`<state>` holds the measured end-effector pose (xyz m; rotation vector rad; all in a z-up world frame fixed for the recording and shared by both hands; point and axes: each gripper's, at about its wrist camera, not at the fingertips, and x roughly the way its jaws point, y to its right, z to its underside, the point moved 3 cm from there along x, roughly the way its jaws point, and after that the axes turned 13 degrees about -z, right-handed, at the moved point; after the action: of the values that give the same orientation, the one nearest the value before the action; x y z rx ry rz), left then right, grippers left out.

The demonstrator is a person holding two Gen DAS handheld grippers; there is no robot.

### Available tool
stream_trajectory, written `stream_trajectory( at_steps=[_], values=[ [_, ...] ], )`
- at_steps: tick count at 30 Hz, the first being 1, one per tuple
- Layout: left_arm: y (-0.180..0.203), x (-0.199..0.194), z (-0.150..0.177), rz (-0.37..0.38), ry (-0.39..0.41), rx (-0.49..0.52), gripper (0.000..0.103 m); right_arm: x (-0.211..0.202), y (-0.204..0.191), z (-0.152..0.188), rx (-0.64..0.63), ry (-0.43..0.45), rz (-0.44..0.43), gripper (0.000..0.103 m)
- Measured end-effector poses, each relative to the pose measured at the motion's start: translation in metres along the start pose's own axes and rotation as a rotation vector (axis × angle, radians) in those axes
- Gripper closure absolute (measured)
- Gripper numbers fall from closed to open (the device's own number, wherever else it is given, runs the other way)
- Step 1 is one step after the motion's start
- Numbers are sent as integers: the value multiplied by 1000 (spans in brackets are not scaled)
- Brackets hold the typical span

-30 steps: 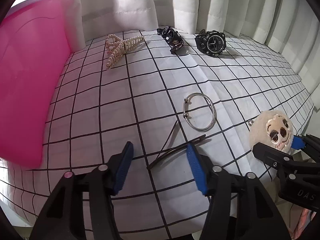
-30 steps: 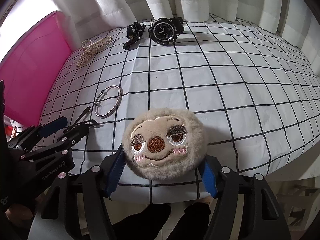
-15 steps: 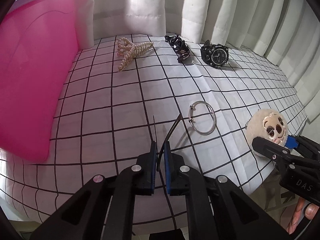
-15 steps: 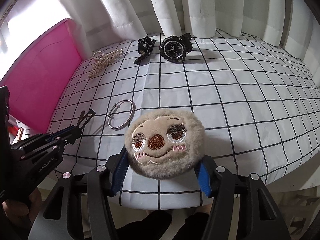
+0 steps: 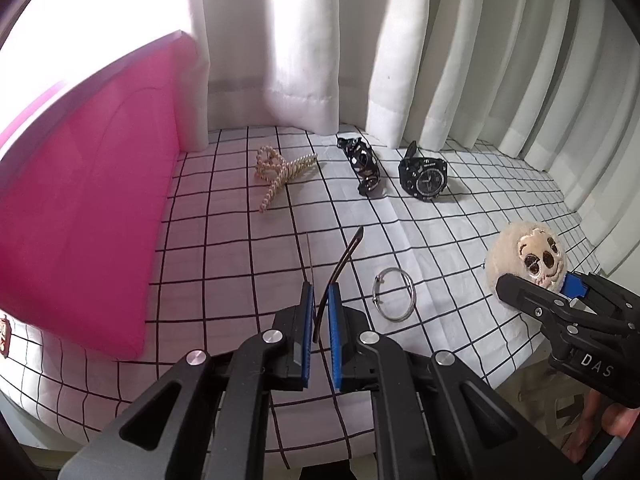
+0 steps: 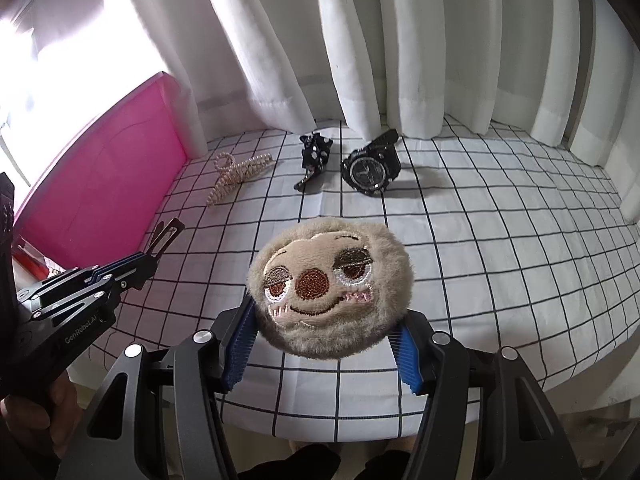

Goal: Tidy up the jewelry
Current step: 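Carry the sloth keychain into the tub with the right gripper and release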

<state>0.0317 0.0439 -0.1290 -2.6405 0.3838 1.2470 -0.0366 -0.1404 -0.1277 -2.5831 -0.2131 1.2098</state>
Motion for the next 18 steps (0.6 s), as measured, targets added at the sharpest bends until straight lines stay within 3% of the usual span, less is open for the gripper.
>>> stream_trajectory(
  at_steps=[15, 18],
  values=[
    [-34, -66, -62, 12, 176, -111, 95, -37, -54, -76, -166, 139, -51, 46],
    [-46, -78, -74, -13, 211, -140, 95, -42, -67, -93, -207, 171, -76, 46]
  ],
)
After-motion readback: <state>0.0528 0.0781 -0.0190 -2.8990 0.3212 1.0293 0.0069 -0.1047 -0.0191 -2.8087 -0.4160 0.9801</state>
